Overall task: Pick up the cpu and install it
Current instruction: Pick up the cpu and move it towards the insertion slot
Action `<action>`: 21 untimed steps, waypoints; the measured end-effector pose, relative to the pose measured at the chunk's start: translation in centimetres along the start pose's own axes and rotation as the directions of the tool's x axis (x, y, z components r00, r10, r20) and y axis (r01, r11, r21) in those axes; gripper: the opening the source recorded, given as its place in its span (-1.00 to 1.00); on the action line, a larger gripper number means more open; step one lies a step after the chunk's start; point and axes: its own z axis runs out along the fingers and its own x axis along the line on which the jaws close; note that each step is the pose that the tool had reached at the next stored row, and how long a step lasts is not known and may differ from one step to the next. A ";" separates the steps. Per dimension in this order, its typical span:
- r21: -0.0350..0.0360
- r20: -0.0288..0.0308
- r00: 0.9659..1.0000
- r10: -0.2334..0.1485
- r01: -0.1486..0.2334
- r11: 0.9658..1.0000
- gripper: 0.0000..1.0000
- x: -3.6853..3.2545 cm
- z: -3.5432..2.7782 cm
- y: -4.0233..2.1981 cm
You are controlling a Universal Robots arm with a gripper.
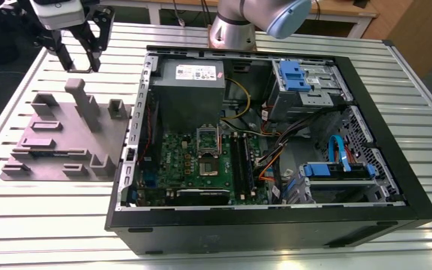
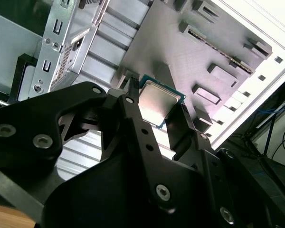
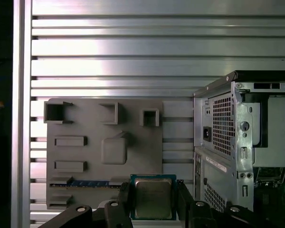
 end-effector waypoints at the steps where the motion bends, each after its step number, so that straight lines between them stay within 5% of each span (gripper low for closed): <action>1: 0.000 0.000 1.000 0.000 0.000 1.000 -0.05 -0.12 0.00 0.00; 21: 0.000 0.000 1.000 0.000 0.000 1.000 -0.05 -2.59 0.09 0.03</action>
